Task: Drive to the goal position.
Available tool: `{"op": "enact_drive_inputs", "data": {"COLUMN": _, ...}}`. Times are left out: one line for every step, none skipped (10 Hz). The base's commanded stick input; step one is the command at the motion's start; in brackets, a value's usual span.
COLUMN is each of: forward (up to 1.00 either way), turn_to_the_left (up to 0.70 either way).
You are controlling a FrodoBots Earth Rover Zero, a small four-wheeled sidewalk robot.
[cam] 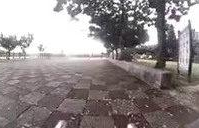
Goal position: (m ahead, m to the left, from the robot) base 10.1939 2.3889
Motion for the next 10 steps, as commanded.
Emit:
{"op": "enact_drive_inputs", "data": {"forward": 0.7, "turn_to_the_left": 0.0}}
{"op": "enact_drive_inputs", "data": {"forward": 0.7, "turn_to_the_left": 0.06}}
{"op": "enact_drive_inputs", "data": {"forward": 0.7, "turn_to_the_left": 0.35}}
{"op": "enact_drive_inputs", "data": {"forward": 0.7, "turn_to_the_left": 0.3}}
{"op": "enact_drive_inputs", "data": {"forward": 0.7, "turn_to_the_left": 0.0}}
{"op": "enact_drive_inputs", "data": {"forward": 0.7, "turn_to_the_left": 0.0}}
{"op": "enact_drive_inputs", "data": {"forward": 0.7, "turn_to_the_left": 0.0}}
{"op": "enact_drive_inputs", "data": {"forward": 0.7, "turn_to_the_left": 0.0}}
{"op": "enact_drive_inputs", "data": {"forward": 0.7, "turn_to_the_left": 0.0}}
{"op": "enact_drive_inputs", "data": {"forward": 0.7, "turn_to_the_left": 0.0}}
